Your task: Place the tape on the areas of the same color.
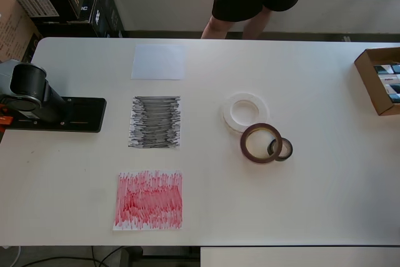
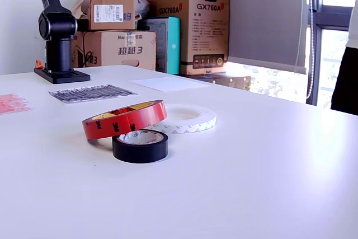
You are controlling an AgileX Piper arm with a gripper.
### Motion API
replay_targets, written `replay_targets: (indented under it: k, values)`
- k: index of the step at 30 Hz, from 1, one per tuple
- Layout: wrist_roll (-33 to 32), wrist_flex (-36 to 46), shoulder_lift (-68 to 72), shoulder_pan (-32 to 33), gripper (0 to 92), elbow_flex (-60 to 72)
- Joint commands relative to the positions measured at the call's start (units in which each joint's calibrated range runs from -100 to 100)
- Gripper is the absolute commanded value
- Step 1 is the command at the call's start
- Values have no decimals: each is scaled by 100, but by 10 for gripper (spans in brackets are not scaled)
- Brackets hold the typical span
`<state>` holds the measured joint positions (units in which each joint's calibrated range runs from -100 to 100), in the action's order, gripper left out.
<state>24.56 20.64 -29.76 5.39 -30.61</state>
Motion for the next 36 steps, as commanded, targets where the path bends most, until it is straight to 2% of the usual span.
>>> replay_targets:
  k: [1, 17, 24, 28, 36]
  values:
    - [16, -66, 2247, -87, 2, 2311]
    - [7, 2, 3725, -695, 2, 2475]
    - [-435, 197, 4099, -782, 2, 2511]
    - [-508, 1012, 4380, -806, 2, 2757]
    - [-1835, 3854, 5296, -790, 2, 4465]
